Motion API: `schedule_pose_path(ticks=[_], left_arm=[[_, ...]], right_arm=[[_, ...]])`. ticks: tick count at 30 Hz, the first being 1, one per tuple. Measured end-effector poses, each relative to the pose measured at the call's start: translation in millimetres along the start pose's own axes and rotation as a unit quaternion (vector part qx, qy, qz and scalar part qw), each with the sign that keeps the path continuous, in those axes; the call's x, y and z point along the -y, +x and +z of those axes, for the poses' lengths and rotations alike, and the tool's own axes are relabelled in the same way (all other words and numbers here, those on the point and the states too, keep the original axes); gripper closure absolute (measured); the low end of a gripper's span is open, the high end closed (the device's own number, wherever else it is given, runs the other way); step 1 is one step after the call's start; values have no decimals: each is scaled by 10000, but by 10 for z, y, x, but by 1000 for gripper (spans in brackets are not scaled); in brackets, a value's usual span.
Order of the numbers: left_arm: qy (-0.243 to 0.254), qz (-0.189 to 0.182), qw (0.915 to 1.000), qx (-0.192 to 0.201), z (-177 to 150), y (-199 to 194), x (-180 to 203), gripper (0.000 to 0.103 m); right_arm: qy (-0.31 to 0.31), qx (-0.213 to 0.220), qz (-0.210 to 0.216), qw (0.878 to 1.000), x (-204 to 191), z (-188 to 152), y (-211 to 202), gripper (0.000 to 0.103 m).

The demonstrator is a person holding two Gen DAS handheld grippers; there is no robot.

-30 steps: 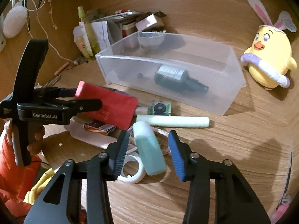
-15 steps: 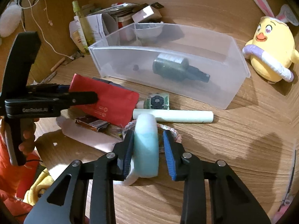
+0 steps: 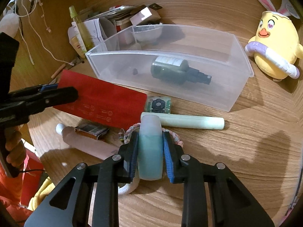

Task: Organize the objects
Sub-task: 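Grasp the mint-green bottle with the right tool while the left tool grasps the red envelope, then lower the mint-green bottle into the bin with the right tool while the left tool releases the red envelope inside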

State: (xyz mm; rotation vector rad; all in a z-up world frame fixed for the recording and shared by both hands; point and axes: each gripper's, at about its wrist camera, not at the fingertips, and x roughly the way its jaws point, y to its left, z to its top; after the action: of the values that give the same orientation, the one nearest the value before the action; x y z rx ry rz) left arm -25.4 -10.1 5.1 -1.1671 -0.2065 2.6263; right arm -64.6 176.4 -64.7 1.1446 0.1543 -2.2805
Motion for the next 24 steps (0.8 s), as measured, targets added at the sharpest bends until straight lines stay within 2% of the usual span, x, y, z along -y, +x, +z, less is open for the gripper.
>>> schedule_pose_path(ticks=[3, 6, 13, 15, 16, 17, 24], left_arm=[[181, -41, 9998, 43, 34, 7, 97, 58], [202, -231, 9994, -164, 47, 113, 150, 58], [286, -202, 9989, -305, 66, 311, 247, 58], [308, -241, 9987, -315, 60, 334, 266, 69], [365, -231, 9985, -348, 50, 348, 283, 79], [406, -225, 9982, -369, 38, 358, 292, 83], [713, 54, 9970, -287, -30, 343, 349, 84]], right_arm=[[38, 6, 26, 10000, 19, 15, 4, 80], [63, 15, 65, 10000, 36, 20, 3, 80], [100, 7, 80, 9999, 31, 23, 4, 80], [111, 5, 99, 9999, 32, 24, 3, 80], [122, 15, 104, 9999, 35, 23, 2, 80], [143, 24, 113, 9998, 36, 20, 3, 80], [194, 168, 102, 9996, 56, 29, -37, 80]])
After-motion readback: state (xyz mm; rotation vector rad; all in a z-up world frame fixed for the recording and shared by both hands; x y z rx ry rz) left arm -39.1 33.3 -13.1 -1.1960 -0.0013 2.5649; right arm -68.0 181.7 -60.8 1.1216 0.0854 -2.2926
